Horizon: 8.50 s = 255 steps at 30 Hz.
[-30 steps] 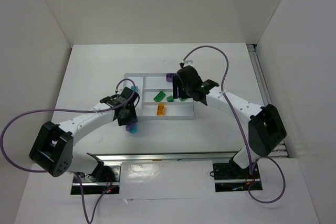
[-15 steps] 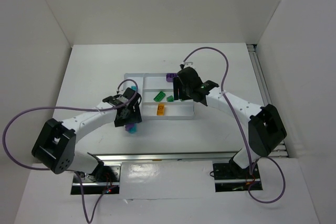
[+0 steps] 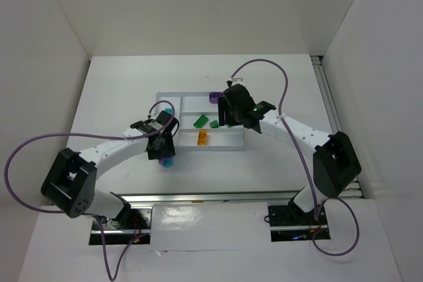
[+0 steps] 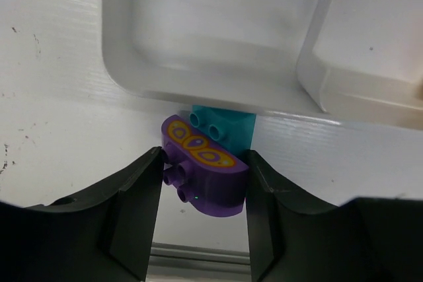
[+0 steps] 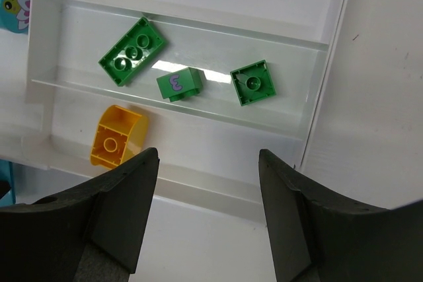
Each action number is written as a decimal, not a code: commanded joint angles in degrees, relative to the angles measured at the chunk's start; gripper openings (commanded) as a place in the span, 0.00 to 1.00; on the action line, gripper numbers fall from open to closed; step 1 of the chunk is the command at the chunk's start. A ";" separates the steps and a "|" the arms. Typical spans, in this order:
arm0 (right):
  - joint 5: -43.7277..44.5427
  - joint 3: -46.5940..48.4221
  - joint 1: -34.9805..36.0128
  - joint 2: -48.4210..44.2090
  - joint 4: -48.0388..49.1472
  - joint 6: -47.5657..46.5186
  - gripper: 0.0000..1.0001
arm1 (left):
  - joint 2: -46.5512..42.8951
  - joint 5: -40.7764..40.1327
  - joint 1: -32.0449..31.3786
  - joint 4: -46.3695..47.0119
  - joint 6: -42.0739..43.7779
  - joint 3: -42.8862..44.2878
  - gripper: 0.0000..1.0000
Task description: Sort the legos into containers by color
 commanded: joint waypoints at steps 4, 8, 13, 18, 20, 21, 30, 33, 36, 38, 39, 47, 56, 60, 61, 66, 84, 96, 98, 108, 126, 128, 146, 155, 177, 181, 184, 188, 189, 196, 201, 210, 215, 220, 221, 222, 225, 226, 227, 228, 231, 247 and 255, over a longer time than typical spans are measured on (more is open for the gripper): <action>-3.76 -0.67 0.41 -4.07 0.88 0.60 0.69 | -8.53 6.99 -0.20 -2.88 3.95 3.76 0.07; -11.92 -4.35 0.41 -7.31 4.12 0.60 0.69 | -11.71 12.26 -0.20 -2.80 6.50 5.77 0.05; -25.38 -12.34 -0.29 -14.67 12.97 0.60 0.73 | -11.10 21.64 -0.20 0.10 12.02 7.71 0.02; -42.62 -20.61 -1.61 -23.56 25.47 3.49 0.74 | -9.78 32.12 -0.20 3.44 15.03 11.05 0.00; -45.69 -22.81 -1.61 -25.16 29.43 6.47 0.77 | -9.07 36.34 0.42 6.08 15.64 12.37 0.00; -46.23 -23.52 -1.61 -25.86 30.75 7.79 0.78 | -9.07 37.92 0.94 7.13 15.12 12.37 0.00; -43.17 -25.55 1.02 -26.39 34.54 10.27 0.82 | -7.93 42.69 2.26 11.18 12.13 16.59 0.00; -42.55 -24.50 1.55 -25.25 34.62 8.68 0.82 | -7.40 43.21 2.26 11.18 11.51 17.12 0.00; -42.55 -24.49 2.69 -22.79 38.49 10.25 0.83 | -7.40 43.83 2.26 11.71 10.29 17.12 0.00; -41.94 -24.49 2.69 -21.74 40.16 10.88 0.83 | -7.40 43.83 2.26 11.71 10.28 17.12 0.00; -41.41 -25.10 3.22 -21.12 41.47 12.45 0.81 | -7.40 43.83 2.26 11.71 10.28 17.12 0.00; -39.02 -29.50 3.22 -19.63 52.03 20.90 0.61 | -8.02 43.83 2.26 11.71 9.75 17.12 0.00; -40.88 -30.64 3.22 -17.78 56.25 24.24 0.58 | -8.54 43.83 2.26 12.32 9.75 17.12 0.00; -40.88 -31.26 3.22 -17.25 57.92 25.38 0.37 | -9.07 43.83 2.26 12.32 9.75 17.12 0.00; -40.88 -31.26 3.22 -17.25 58.61 25.38 0.35 | -9.07 43.83 2.26 12.32 9.23 17.12 0.00; -40.79 -31.26 3.22 -17.24 56.78 25.91 0.19 | -9.07 42.42 2.26 12.32 9.23 17.12 0.12; -32.80 -26.78 3.22 -23.22 38.61 16.17 0.10 | -10.30 33.82 3.32 6.18 12.74 21.33 0.81; -55.77 -17.80 -5.90 -18.75 31.15 13.68 0.10 | -16.89 32.13 3.32 3.27 33.03 21.95 0.81; -66.56 -20.00 -9.50 -18.74 35.75 18.78 0.10 | -18.91 34.06 3.32 3.80 37.43 21.95 0.84; -80.43 -22.29 -12.78 -19.01 44.91 28.54 0.10 | -33.75 50.17 -1.50 23.65 53.25 7.38 0.91; -80.95 -21.15 -13.39 -21.29 48.87 36.81 0.11 | -33.60 45.76 -7.76 49.77 60.12 -5.20 0.97; -80.95 -21.15 -13.39 -20.77 50.61 38.03 0.11 | -31.49 45.76 -7.76 47.06 60.12 -3.46 0.94; -80.95 -19.57 -13.39 -17.95 53.61 38.92 0.11 | -26.13 47.43 -7.76 46.87 55.89 0.06 0.79; -80.95 -19.57 -13.39 -17.42 53.61 38.92 0.11 | -25.60 49.36 -7.76 46.61 54.05 1.21 0.66; -78.84 -16.32 -19.80 -19.80 35.70 28.03 0.07 | -27.96 38.12 -7.76 37.21 56.78 2.18 0.00; -74.73 -12.46 -20.51 -18.58 23.00 17.69 0.07 | -27.97 33.21 -6.01 34.92 54.34 2.18 0.00; -65.86 -4.92 -20.51 -15.33 10.51 8.98 0.07 | -24.56 20.31 -1.29 32.12 40.86 5.66 0.00; -53.21 0.27 -17.09 -11.19 4.14 4.57 0.07 | -8.49 22.65 8.67 10.52 32.79 21.75 0.00; -47.52 1.51 -14.82 -9.97 3.26 3.94 0.07 | -5.41 21.69 9.37 3.95 32.26 24.04 0.00; -33.69 12.85 -1.45 4.71 3.95 2.27 0.07 | -1.07 15.45 15.00 -0.05 24.44 28.19 0.00; -31.82 20.49 2.60 15.15 5.97 1.56 0.07 | -3.88 12.98 20.98 -3.31 20.31 33.29 0.00; -29.98 33.76 7.44 31.42 4.75 1.03 0.13 | -7.05 13.15 23.27 -3.93 18.72 38.03 0.00; -31.11 37.46 8.67 35.48 3.96 1.04 0.34 | -7.05 13.15 23.27 -3.93 18.72 38.56 0.00; -29.63 37.48 9.20 33.47 3.43 0.42 0.78 | -5.82 14.20 23.80 -3.93 18.72 39.09 0.00; -28.06 36.69 9.20 32.68 3.43 0.42 0.78 | -5.21 14.21 23.80 -3.93 18.20 39.09 0.00; -27.17 36.16 8.50 30.67 2.29 0.42 0.78 | -5.21 14.21 23.80 -3.93 18.19 38.31 0.00; -21.47 31.78 7.27 23.75 1.58 -0.11 0.78 | -3.45 14.21 22.22 -2.44 18.19 37.16 0.00; -19.62 27.76 7.26 21.27 1.58 -0.11 0.76 | -2.58 14.82 21.69 -1.74 18.71 37.16 0.00; -15.69 25.37 5.96 18.46 2.10 -0.11 0.75 | -0.31 16.91 20.90 -0.52 18.72 37.16 0.00; -13.22 22.91 5.42 15.65 2.11 -0.11 0.73 | 1.46 18.15 20.03 -0.51 19.33 37.16 0.00; -5.23 13.76 1.57 2.14 1.15 1.20 0.69 | 10.22 20.45 14.50 -0.51 18.81 42.50 0.00; -6.33 -2.61 -17.26 -18.92 -6.07 2.44 0.68 | 40.75 19.75 7.71 0.12 16.87 62.72 0.00; -6.86 -2.61 -18.83 -18.92 -6.07 1.92 0.73 | 44.80 17.99 7.18 -1.39 16.35 65.28 0.34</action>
